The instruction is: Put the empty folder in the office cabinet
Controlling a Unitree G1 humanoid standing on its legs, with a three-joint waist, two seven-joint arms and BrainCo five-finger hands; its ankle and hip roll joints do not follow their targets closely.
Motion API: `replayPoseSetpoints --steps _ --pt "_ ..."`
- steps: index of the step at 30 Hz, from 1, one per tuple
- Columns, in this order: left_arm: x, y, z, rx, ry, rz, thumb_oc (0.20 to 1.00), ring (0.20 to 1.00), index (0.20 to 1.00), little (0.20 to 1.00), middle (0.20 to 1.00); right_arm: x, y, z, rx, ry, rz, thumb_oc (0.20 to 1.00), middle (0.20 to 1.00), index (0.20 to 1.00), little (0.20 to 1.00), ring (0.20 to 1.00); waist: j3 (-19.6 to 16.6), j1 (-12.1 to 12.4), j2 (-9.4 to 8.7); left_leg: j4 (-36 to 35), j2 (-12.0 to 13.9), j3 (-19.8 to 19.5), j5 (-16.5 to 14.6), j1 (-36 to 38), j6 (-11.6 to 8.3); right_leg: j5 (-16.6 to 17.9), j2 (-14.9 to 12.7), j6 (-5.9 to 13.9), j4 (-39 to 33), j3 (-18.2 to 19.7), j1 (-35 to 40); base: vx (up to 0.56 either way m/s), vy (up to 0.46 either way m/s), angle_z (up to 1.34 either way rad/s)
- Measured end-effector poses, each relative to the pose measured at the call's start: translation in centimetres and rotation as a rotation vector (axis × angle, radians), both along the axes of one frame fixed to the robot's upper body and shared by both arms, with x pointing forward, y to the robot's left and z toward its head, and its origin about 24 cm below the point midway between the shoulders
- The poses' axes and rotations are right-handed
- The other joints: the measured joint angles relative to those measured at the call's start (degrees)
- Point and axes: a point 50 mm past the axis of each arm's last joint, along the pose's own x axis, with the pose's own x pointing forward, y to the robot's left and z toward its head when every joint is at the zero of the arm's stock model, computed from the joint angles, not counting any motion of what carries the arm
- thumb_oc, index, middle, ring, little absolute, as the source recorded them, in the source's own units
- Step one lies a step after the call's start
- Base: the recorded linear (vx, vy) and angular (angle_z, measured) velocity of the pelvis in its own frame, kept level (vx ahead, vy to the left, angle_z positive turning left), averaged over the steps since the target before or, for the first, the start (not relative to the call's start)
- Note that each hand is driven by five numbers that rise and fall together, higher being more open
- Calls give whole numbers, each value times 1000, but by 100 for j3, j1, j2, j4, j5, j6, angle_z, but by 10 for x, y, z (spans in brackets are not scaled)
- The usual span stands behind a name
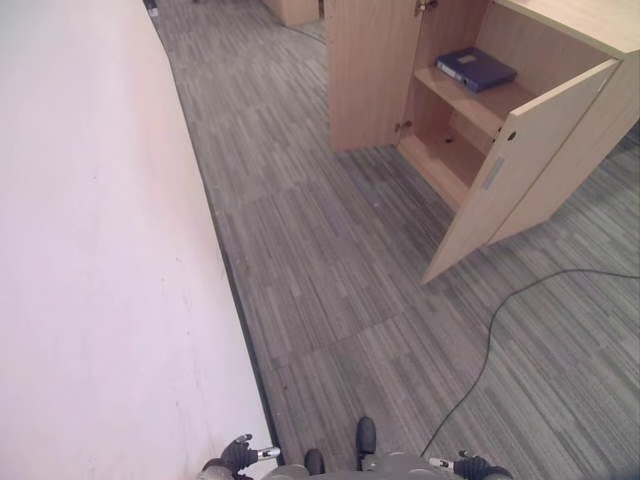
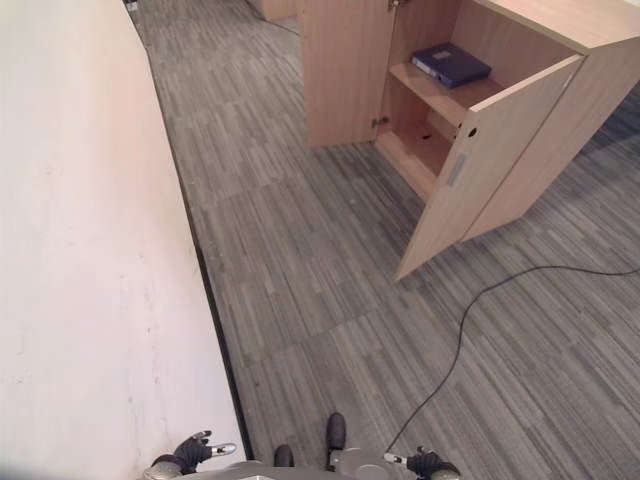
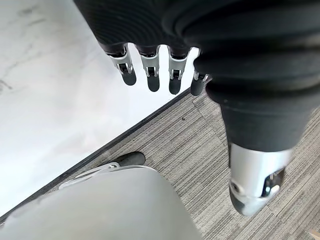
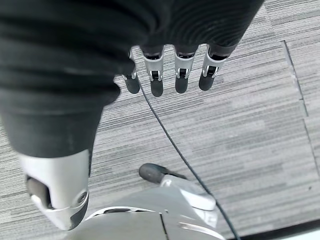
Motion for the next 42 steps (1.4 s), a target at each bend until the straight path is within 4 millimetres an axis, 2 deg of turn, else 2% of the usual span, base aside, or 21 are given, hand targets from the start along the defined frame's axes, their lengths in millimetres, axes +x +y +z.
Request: replayPoseSetpoints --steps 4,8,12,13,15,20,21,23,24,26,29,30,31,32,33,34,35,36,38,40,42 --pt "6 2 2 7 -19 0 1000 1000 1000 1000 1000 10 0 2 0 -23 3 1000 1000 1000 1000 1000 123 2 2 80 4 -1 -5 -69 -10 -33 -6 -49 0 -3 -20 -6 -101 6" --pt "25 16 9 48 -66 44 1000 1000 1000 1000 1000 25 3 5 1 -54 7 1000 1000 1000 1000 1000 434 122 -449 2698 -106 237 -56 -1547 -428 -116 -362 -208 7 -41 65 81 -89 21" --pt "18 20 8 54 -55 88 1000 1000 1000 1000 1000 24 3 5 -5 -52 9 1000 1000 1000 1000 1000 448 159 -505 1767 256 254 105 -1701 -509 -250 -364 -276 -1 -142 262 236 19 13" --pt "18 20 8 42 -52 100 1000 1000 1000 1000 1000 27 3 5 -5 -57 12 1000 1000 1000 1000 1000 443 172 -496 678 359 331 559 -1725 -618 -336 -364 -214 -2 -161 278 281 54 20" --pt "15 18 7 35 -44 115 1000 1000 1000 1000 1000 22 5 3 -1 -38 7 1000 1000 1000 1000 1000 384 188 -387 -186 521 332 979 -1743 -712 -358 -275 -215 0 -208 354 267 69 13" --pt "4 12 2 12 -4 135 1000 1000 1000 1000 1000 8 -1 1 -17 2 -12 1000 1000 1000 1000 1000 278 376 -182 -469 766 356 1197 -1776 -804 -759 -155 -71 -1 -185 928 394 152 -8" --pt "-13 8 -3 -37 38 253 1000 1000 1000 1000 1000 -10 1 -2 -10 39 -23 1000 1000 1000 1000 1000 16 503 -212 -454 762 361 1238 -1766 -738 -947 -180 -3 2 -72 1063 458 258 -32" --pt "-38 7 -8 -72 110 326 1000 1000 1000 1000 1000 -17 6 -5 5 59 -24 1000 1000 1000 1000 1000 -185 542 -162 -471 704 363 1384 -1628 -543 -1121 -203 214 37 -18 1313 386 243 -28" --pt "-48 9 -9 -76 139 343 1000 1000 1000 1000 1000 -19 12 -7 20 66 -24 1000 1000 1000 1000 1000 -243 585 -182 -472 656 357 1728 -1467 -353 -1241 -280 300 39 45 1424 228 143 -28" --pt "-58 19 -8 -47 168 332 1000 1000 1000 1000 1000 -20 25 -10 56 67 -16 1000 1000 1000 1000 1000 -321 613 -460 -405 471 535 1739 -1263 -160 -1339 -533 489 193 150 1515 301 249 -28" --pt "-48 22 -6 28 144 223 1000 1000 1000 1000 1000 -11 27 -9 59 49 -6 1000 1000 1000 1000 1000 -338 651 -462 46 326 713 1338 -1137 292 -1130 -725 930 1301 156 1219 288 319 -9" --pt "-44 23 -5 41 131 191 1000 1000 1000 1000 1000 -9 28 -9 62 45 -4 1000 1000 1000 1000 1000 -417 637 -553 47 187 784 1283 -1165 339 -1126 -871 940 1600 160 1055 202 303 -14" --pt "-41 23 -5 49 124 168 1000 1000 1000 1000 1000 -8 25 -8 59 40 -3 1000 1000 1000 1000 1000 -496 659 -522 -181 -50 760 1297 -1029 361 -1123 -982 944 1974 156 933 110 223 -18" --pt "-40 17 -6 40 122 149 1000 1000 1000 1000 1000 -10 14 -6 34 40 -5 1000 1000 1000 1000 1000 -532 618 -298 -400 -64 831 1426 -768 683 -1072 -1001 1057 2714 -116 740 170 336 7" --pt "-39 18 -5 42 123 148 1000 1000 1000 1000 1000 -9 11 -5 29 32 -2 1000 1000 1000 1000 1000 -606 498 -225 -396 -146 764 1291 -675 709 -1037 -1113 1068 3259 -161 607 161 313 31" --pt "-29 21 -3 56 99 135 1000 1000 1000 1000 1000 -5 12 -4 32 23 1 1000 1000 1000 1000 1000 -564 477 -311 -395 -275 702 1209 -579 796 -866 -1304 1144 3905 -171 318 265 374 77" --pt "-5 25 2 68 31 104 1000 1000 1000 1000 1000 -3 12 -4 31 21 2 1000 1000 1000 1000 1000 -455 442 -298 -140 -348 631 974 -493 981 129 -1553 922 5037 -336 -155 192 310 73" --pt "7 24 5 68 -1 77 1000 1000 1000 1000 1000 -3 13 -4 36 16 2 1000 1000 1000 1000 1000 -330 440 -268 62 -361 540 864 -453 1124 41 -1701 852 5454 -433 -357 175 235 48" --pt "13 20 6 60 -18 61 1000 1000 1000 1000 1000 14 8 1 25 -41 20 1000 1000 1000 1000 1000 -201 433 -62 7 -305 286 667 -245 1317 -644 -1945 562 5792 -780 -913 67 25 -12" --pt "15 15 6 42 -26 63 1000 1000 1000 1000 1000 38 -5 13 -10 -134 42 1000 1000 1000 1000 1000 78 243 307 -107 -64 -62 434 30 1057 -1188 -1635 422 4978 -874 -1335 88 -27 -2" --pt "19 15 7 43 -43 75 1000 1000 1000 1000 1000 46 -7 16 -10 -165 33 1000 1000 1000 1000 1000 268 -19 375 -137 -67 -164 436 186 1043 -1214 -1492 550 3756 -770 -1437 128 -45 54"
